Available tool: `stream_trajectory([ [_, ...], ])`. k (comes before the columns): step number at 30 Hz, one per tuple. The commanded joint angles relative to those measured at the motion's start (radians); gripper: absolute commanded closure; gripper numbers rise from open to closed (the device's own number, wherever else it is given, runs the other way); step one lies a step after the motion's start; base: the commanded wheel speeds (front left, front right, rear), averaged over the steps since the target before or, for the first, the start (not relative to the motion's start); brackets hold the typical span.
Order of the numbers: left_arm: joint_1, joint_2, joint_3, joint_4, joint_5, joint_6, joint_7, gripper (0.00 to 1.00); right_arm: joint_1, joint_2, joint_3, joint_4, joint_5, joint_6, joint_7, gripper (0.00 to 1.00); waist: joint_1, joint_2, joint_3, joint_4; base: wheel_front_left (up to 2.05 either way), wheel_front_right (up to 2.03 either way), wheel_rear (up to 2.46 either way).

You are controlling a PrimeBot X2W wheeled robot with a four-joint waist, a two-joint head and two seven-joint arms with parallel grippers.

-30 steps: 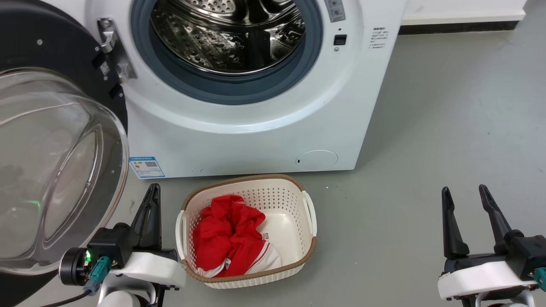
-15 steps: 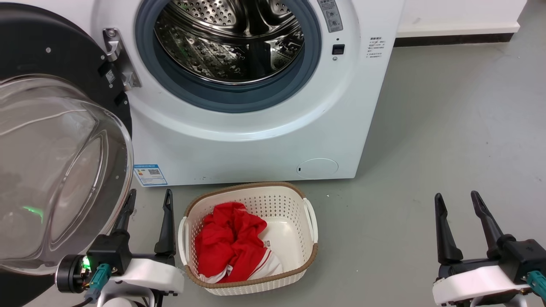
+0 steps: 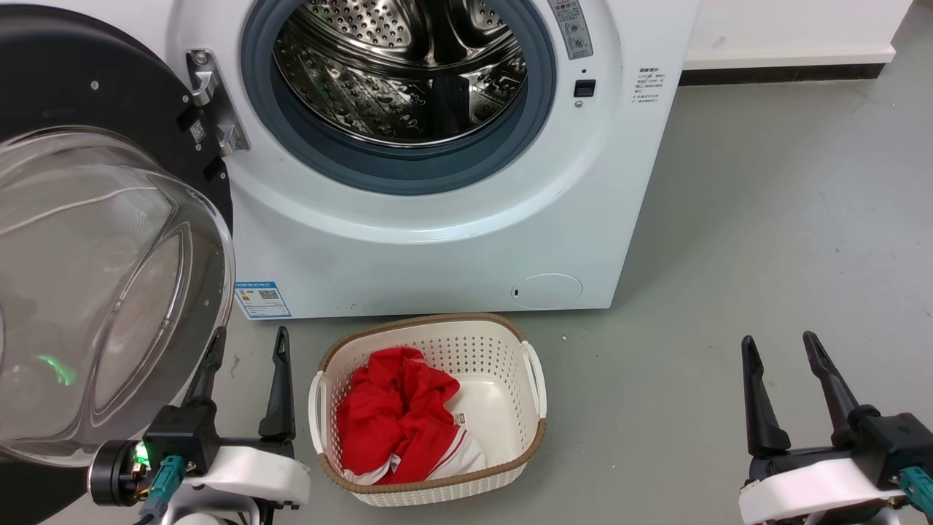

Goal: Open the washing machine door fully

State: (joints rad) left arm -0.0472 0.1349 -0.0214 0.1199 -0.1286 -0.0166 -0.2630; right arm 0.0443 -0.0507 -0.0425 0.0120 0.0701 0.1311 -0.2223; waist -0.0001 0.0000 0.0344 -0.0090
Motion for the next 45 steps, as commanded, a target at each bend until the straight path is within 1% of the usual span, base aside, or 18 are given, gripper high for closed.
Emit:
stream_trajectory([
  [1,0.009,0.000,0.003,-0.005,0.002,0.005,-0.002,0.00,0.006,0.001,0.001,-0.003,0.000,-0.001,0.002,0.00,0.0001,0.0000,0.001,-0.001,0.00,0.00,0.00],
  [23,0.007,0.001,0.017,-0.009,0.001,0.004,-0.002,0.00,-0.001,0.001,-0.003,-0.008,0.007,-0.001,-0.001,0.00,0.0001,0.0000,0.019,-0.001,0.00,0.00,0.00],
  [24,0.001,0.000,0.016,-0.007,0.000,0.003,0.000,1.00,0.000,0.000,-0.004,-0.005,0.003,0.000,0.000,1.00,0.0001,0.0000,0.019,0.000,0.00,0.00,0.00],
  [29,0.009,-0.010,0.018,0.028,-0.010,0.002,0.009,1.00,0.010,0.000,0.000,0.026,0.012,0.000,0.001,1.00,0.0001,0.0000,0.020,-0.001,0.00,0.00,0.00],
  [45,-0.008,-0.026,0.044,0.048,-0.321,-0.023,0.088,1.00,-0.026,-0.017,0.006,0.067,0.355,0.000,0.054,1.00,0.0001,0.0000,0.013,0.001,0.00,0.00,0.00],
])
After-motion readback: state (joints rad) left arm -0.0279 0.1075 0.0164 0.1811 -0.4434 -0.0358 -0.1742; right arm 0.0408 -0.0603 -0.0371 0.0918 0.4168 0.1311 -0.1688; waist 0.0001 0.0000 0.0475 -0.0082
